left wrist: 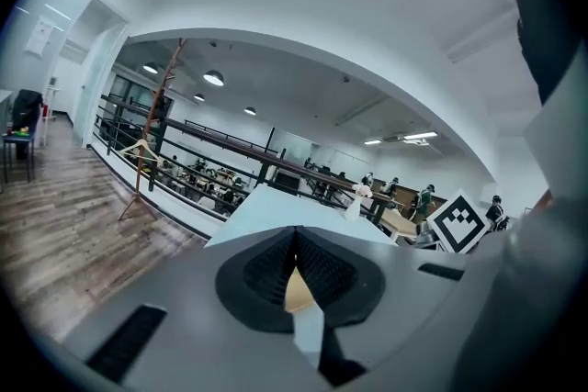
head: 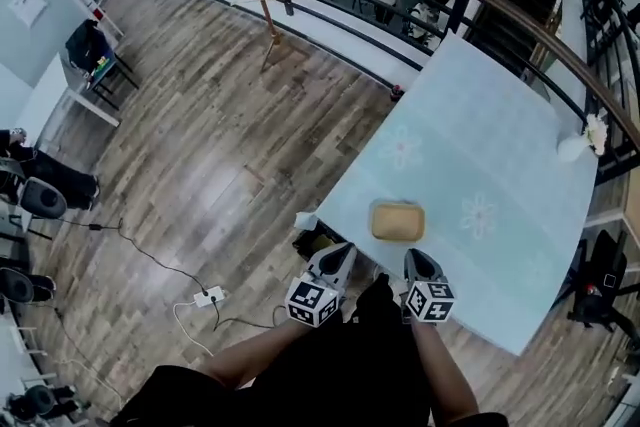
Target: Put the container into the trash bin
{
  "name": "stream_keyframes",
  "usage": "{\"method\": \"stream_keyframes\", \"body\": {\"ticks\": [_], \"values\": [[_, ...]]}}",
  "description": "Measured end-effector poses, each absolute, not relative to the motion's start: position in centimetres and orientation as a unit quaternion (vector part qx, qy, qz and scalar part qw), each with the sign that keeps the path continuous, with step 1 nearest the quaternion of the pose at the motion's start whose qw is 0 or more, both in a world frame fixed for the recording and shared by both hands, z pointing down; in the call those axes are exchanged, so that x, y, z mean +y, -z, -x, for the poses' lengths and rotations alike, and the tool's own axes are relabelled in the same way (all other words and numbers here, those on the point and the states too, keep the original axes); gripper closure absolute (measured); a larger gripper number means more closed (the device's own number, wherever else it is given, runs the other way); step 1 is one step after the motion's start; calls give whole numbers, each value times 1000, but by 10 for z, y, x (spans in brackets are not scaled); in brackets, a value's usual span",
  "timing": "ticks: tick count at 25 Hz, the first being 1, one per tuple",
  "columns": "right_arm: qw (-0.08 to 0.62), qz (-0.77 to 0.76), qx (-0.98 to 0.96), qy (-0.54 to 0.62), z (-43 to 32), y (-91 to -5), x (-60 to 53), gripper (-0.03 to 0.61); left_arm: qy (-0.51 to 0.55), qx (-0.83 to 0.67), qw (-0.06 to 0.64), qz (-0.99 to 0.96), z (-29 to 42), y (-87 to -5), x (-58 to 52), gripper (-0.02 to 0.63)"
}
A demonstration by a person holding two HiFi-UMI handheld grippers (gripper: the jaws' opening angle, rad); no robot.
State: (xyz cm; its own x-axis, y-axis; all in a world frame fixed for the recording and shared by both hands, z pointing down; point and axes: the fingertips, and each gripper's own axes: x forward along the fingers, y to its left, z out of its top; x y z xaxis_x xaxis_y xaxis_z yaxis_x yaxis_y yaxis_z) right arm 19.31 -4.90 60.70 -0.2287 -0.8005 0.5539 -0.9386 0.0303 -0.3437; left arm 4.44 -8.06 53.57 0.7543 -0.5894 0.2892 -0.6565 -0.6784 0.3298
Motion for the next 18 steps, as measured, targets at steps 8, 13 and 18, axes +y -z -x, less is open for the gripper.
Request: {"method": "stream_keyframes", "body": {"ticks": [8, 13, 18], "values": [[139, -619, -696, -337, -265, -641, -78, 532, -107, -365, 220, -898, -101, -554, -96, 604], [156, -600, -696, -362, -278, -678, -105, 519, -121, -396, 233, -880, -113, -572, -106, 604], [179, -576, -696, -389, -281, -707, -123, 495, -125, -415, 243, -868, -122, -576, -112, 604]]}}
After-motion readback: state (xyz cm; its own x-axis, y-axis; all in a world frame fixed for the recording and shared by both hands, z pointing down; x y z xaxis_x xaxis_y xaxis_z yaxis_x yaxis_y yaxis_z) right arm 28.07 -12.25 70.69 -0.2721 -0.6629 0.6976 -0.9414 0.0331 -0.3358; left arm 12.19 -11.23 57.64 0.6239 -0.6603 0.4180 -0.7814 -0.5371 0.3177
